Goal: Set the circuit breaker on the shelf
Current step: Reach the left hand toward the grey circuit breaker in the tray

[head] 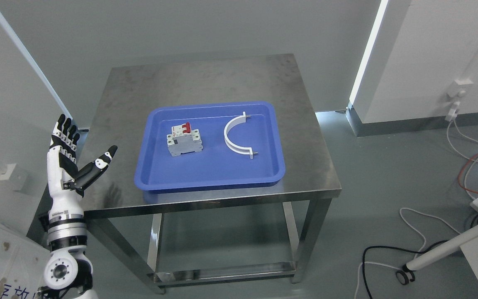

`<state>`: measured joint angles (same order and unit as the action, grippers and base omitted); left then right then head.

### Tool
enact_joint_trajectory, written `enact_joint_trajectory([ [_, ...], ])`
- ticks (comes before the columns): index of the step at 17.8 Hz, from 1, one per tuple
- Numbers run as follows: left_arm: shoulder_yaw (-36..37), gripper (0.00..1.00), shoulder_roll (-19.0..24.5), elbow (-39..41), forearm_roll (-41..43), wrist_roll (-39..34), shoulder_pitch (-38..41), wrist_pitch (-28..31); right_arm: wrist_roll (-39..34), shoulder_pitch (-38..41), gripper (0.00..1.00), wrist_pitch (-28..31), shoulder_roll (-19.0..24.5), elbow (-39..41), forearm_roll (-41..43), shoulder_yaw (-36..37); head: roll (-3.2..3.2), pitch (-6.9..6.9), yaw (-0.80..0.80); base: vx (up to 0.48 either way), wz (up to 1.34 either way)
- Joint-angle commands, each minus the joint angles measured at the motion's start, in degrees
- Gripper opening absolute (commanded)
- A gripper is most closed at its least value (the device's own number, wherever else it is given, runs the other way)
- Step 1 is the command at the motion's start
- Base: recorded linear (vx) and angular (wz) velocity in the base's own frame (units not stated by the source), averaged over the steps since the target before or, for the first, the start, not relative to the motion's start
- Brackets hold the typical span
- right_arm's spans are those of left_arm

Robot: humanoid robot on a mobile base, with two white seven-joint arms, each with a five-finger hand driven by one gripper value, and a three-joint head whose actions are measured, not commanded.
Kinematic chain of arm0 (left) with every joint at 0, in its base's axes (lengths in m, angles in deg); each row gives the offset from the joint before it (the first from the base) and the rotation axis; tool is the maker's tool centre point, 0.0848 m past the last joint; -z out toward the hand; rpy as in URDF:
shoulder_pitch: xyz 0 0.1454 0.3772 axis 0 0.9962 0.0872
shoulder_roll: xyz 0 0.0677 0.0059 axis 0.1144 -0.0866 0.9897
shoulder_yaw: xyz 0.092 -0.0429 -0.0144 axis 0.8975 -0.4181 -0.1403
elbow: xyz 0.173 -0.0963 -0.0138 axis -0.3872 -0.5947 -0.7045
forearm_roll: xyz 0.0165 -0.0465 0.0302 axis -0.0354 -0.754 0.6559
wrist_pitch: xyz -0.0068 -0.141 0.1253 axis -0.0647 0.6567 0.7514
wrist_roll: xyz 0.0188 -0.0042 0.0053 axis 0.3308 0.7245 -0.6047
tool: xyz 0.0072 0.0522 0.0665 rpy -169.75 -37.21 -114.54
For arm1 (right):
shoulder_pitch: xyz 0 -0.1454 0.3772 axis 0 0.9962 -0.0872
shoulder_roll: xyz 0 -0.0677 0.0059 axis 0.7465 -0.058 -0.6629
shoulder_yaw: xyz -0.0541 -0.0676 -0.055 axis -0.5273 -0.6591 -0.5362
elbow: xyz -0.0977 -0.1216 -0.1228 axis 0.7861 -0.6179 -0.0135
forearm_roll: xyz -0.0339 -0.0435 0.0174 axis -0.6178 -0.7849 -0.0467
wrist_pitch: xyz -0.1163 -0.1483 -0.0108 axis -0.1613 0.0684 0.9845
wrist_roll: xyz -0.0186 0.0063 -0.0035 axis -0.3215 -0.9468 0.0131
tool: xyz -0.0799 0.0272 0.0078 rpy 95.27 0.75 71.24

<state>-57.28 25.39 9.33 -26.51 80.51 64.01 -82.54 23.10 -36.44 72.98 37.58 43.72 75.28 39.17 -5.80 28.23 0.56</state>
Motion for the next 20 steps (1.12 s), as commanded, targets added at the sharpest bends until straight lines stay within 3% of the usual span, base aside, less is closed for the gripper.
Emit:
enact_joint_trajectory([
  [1,1.52,1.0,1.0,0.21,1.41,0.02,0.96,-0.59,0.06,0.0,1.0,1.85,-1.0,0.0,-0.01,-1.14,0.0,0.0,0.0,-0.013,0.0],
  [6,1.51,1.0,1.0,0.13,1.41,1.33,-0.35,-1.02,-0.03,0.0,1.0,1.85,-1.0,0.0,-0.01,-1.14,0.0,0.0,0.0,0.0,0.0],
  [11,2.13,1.0,9.56,-0.14,1.93,21.78,-6.07,-0.41,0.06,0.0,1.0,1.85,-1.0,0.0,-0.01,-1.14,0.0,0.0,0.0,0.0,0.0],
  [14,7.56,0.99,15.11,-0.23,5.61,31.2,-6.33,3.61,-0.03,0.0,1.0,1.85,-1.0,0.0,-0.01,-1.14,0.0,0.0,0.0,0.0,0.0],
  [16,8.98,0.99,13.9,-2.41,11.92,31.66,-8.78,8.01,0.06,0.0,1.0,1.85,-1.0,0.0,-0.01,-1.14,0.0,0.0,0.0,0.0,0.0],
  [17,10.9,0.99,10.23,-6.34,17.7,31.92,-11.67,9.16,-0.03,0.0,1.0,1.85,-1.0,0.0,-0.01,-1.14,0.0,0.0,0.0,0.0,0.0],
  [20,12.41,0.99,5.82,-12.07,24.94,31.93,-16.6,9.26,-0.03,0.0,1.0,1.85,-1.0,0.0,-0.01,-1.14,0.0,0.0,0.0,0.0,0.0],
])
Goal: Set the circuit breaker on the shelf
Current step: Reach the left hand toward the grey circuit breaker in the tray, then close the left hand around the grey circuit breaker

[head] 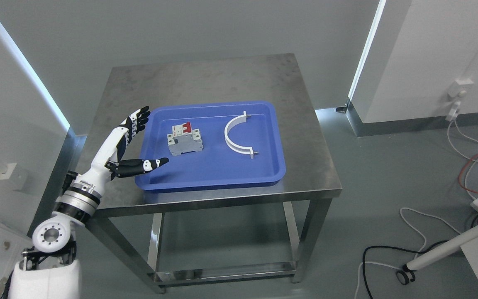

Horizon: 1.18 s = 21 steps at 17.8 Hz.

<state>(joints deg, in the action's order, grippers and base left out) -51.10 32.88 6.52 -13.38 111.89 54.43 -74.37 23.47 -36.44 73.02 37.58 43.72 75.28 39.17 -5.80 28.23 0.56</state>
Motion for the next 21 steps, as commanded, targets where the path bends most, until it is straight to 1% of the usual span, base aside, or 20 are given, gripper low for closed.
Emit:
enact_joint_trajectory([
  [1,6.5,0.98,-2.47,-10.49,12.88,0.55,-7.99,1.09,-0.31,0.0,1.0,1.81,-1.0,0.0,0.0,-1.14,0.0,0.0,0.0,0.0,0.0],
  [4,6.59,0.93,-3.88,-13.49,15.43,0.64,-8.97,1.09,-0.31,0.0,1.0,1.81,-1.0,0.0,0.0,-1.14,0.0,0.0,0.0,0.006,-0.03],
  [7,5.63,0.79,-3.89,-15.5,15.44,1.69,-9.05,1.0,-0.31,0.0,1.0,1.81,-1.0,0.0,0.08,-1.14,0.0,0.0,0.0,0.003,-0.01],
  [9,4.14,0.67,-3.97,-15.87,15.44,2.65,-9.06,0.47,-0.39,0.0,1.0,1.81,-1.0,0.0,0.0,-1.14,0.0,0.0,0.0,0.0,0.0],
  [11,3.25,0.59,-4.32,-16.48,15.53,2.83,-9.06,0.03,-0.31,0.0,1.0,1.81,-1.0,0.0,0.0,-1.14,0.0,0.0,0.0,0.0,0.0],
  [13,1.42,0.47,-4.41,-17.62,15.53,2.84,-9.23,-2.32,-0.3,0.0,1.0,1.81,-1.0,0.0,0.0,-1.14,0.0,0.0,0.0,-0.001,0.01],
  [14,0.01,0.38,-4.5,-18.93,15.26,2.84,-9.32,-4.69,-0.39,0.0,1.0,1.81,-1.0,0.0,0.0,-1.14,0.0,0.0,0.0,-0.002,0.01],
  [16,-3.93,0.23,-6.16,-21.39,15.0,2.75,-9.76,-8.65,-0.39,0.0,1.0,1.81,-1.0,0.0,0.0,-1.14,0.0,0.0,0.0,0.0,0.0],
  [17,-5.52,0.16,-6.49,-22.36,15.0,2.75,-10.02,-9.54,-0.31,0.0,1.0,1.72,-1.0,0.0,0.0,-1.14,0.0,0.0,0.0,0.0,0.0],
  [18,-5.97,0.13,-6.49,-22.81,15.0,2.75,-10.02,-9.98,-0.39,0.0,1.0,1.81,-1.0,0.0,0.0,-1.14,0.0,0.0,0.0,0.0,0.0],
  [21,-6.15,0.12,-6.49,-23.51,15.0,2.22,-10.2,-10.25,-0.3,0.0,1.0,1.81,-1.0,0.0,0.0,-1.14,0.0,0.0,0.0,0.0,0.0],
])
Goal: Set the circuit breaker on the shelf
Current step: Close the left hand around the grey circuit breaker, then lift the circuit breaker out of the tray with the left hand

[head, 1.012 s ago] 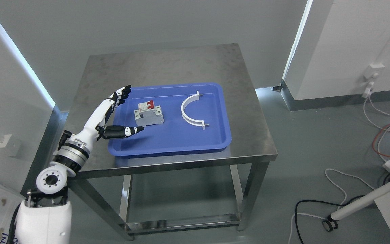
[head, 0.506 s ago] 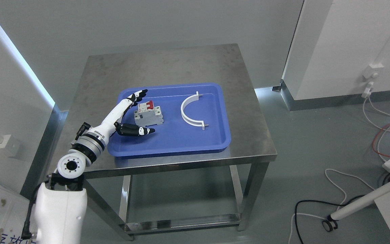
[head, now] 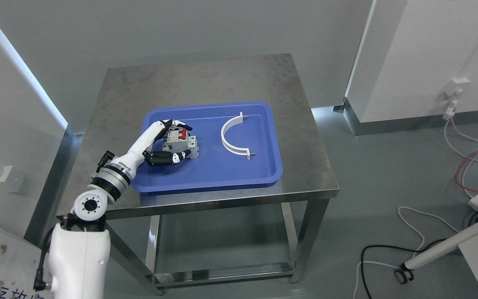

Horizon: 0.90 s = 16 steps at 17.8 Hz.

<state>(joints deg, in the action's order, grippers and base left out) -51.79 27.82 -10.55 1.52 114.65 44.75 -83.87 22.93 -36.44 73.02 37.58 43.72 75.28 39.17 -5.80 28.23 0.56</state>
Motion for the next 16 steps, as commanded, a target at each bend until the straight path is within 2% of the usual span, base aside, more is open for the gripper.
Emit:
enact_joint_trajectory([
  [1,-6.08,0.12,-1.43,-6.45,-0.43,-0.71,-0.95,-1.71,0.14,0.0,1.0,1.81,-1.0,0.0,-0.01,-1.14,0.0,0.0,0.0,0.0,0.0],
  [2,-7.3,0.12,-1.43,-5.92,-3.3,-1.32,-2.17,-4.77,0.14,0.0,1.0,1.81,-1.0,0.0,-0.01,-1.14,0.0,0.0,0.0,0.0,0.0],
  [3,-7.32,0.12,-1.43,-5.14,-11.86,-2.98,-3.49,-8.45,0.23,0.0,1.0,1.81,-1.0,0.0,-0.01,-1.14,0.0,0.0,0.0,0.0,0.0],
  [4,-7.32,0.12,-1.43,-3.91,-19.08,-5.0,-3.77,-8.92,0.14,0.0,1.0,1.81,-1.0,0.0,-0.01,-1.14,0.0,0.0,0.0,0.0,0.0],
  [6,-8.02,0.14,-1.43,-1.62,-24.58,-10.27,-3.6,-10.32,0.23,0.0,1.0,1.72,-1.0,0.0,-0.01,-1.14,0.0,0.0,0.0,0.0,0.0],
  [9,-7.76,0.14,-1.43,1.89,-27.76,-18.7,-0.79,-13.75,0.14,0.0,1.0,1.72,-1.0,0.0,0.0,-1.14,0.0,0.0,0.0,-0.016,-0.02],
  [12,-7.41,0.14,-1.43,8.56,-27.77,-25.92,3.77,-13.85,0.23,0.0,1.0,1.81,-1.0,0.0,-0.01,-1.14,0.0,0.0,0.0,-0.063,-0.04],
  [16,-6.96,0.15,-1.43,17.01,-27.77,-28.05,11.25,-13.41,0.23,0.0,1.0,1.81,-1.0,0.0,-0.01,-1.14,0.0,0.0,0.0,-0.15,-0.04],
])
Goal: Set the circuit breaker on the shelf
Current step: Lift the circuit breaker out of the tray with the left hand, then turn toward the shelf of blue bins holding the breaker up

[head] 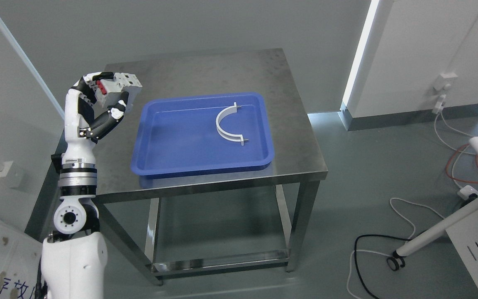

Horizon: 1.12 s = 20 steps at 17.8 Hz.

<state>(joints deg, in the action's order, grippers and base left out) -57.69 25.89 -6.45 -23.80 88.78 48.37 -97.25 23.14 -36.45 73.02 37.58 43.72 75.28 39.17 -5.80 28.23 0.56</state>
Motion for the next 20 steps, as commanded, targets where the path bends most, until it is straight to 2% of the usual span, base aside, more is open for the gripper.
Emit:
enact_joint_trajectory([
  [1,-1.15,0.15,0.5,13.61,-2.44,-2.96,8.76,-0.29,-0.07,0.01,1.0,1.81,-1.0,0.0,-0.01,-1.14,0.0,0.0,0.0,-0.19,0.03],
  [4,-1.59,0.15,0.5,14.06,-2.44,-8.31,10.35,-1.52,0.02,0.01,1.0,1.81,-1.0,0.0,-0.01,-1.14,0.0,0.0,0.0,-0.239,0.14],
  [20,2.01,0.14,0.5,18.45,-2.53,-8.59,10.97,-3.63,0.02,0.01,1.0,1.81,-1.0,0.0,-0.01,-1.14,0.0,0.0,0.0,-0.325,0.22],
])
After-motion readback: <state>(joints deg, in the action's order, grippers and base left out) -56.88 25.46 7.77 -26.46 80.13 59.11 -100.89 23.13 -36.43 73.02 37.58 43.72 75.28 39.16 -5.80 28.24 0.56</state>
